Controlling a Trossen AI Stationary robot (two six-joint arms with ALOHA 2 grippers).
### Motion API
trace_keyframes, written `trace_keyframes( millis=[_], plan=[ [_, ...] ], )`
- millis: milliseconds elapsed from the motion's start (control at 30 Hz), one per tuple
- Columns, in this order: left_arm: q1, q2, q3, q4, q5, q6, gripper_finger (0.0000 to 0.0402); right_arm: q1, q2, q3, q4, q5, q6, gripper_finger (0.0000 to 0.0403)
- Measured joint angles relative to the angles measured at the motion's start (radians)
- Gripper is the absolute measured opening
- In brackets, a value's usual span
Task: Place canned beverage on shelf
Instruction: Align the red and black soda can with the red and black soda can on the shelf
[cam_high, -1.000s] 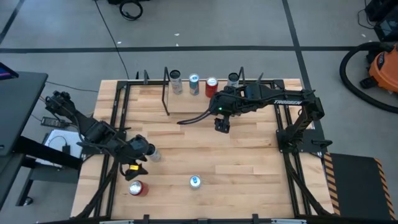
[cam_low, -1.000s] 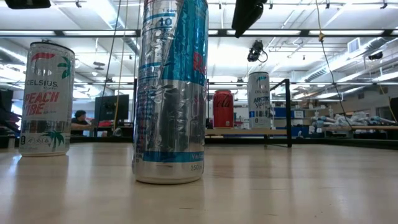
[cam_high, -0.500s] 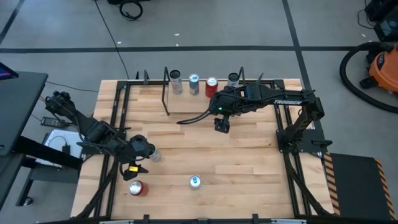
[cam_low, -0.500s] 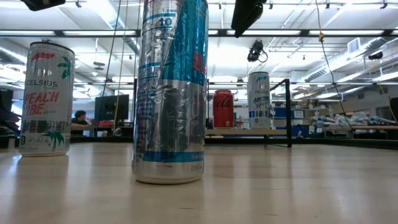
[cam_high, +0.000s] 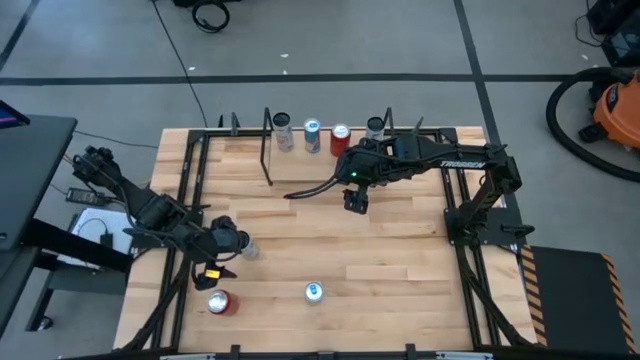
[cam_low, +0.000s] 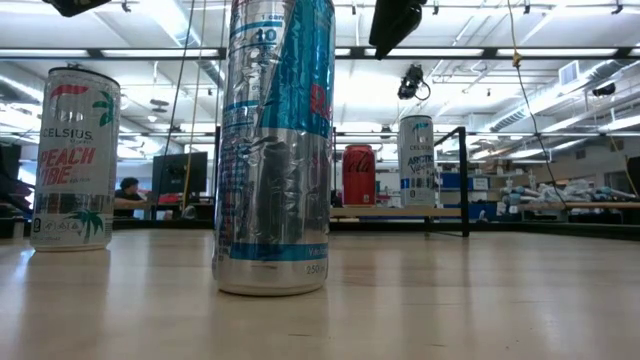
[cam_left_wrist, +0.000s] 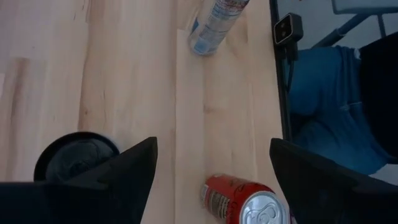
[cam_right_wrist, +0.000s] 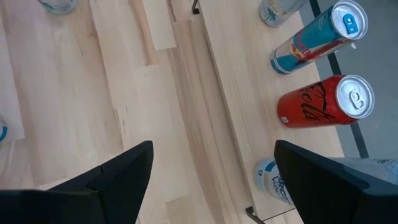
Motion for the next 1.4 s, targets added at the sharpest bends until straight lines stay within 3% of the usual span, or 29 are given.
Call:
trace_keyframes(
  millis=[567,767,1000,1167,1400],
  plan=[
    [-0.008,0.000,0.000,-0.059,0.037,-0.015,0.0314,0.000,0.000,0.000,0.000,0.000,0.005,0.0346],
    [-0.032,0.000,0.000,-0.095,0.040,-0.094,0.0319,0.000,0.000,0.000,0.008,0.000,0.005,0.0346],
    [-0.036,0.000,0.000,-0.095,0.038,-0.143,0.0393,0.000,0.000,0.000,0.007,0.000,0.005,0.0346],
    [-0.033,0.000,0.000,-0.058,0.033,-0.136,0.0368,0.000,0.000,0.000,0.007,0.000,0.005,0.0346],
    [-0.021,0.000,0.000,-0.050,0.028,-0.070,0.0365,0.000,0.000,0.000,0.007,-0.001,0.005,0.0346]
  ],
)
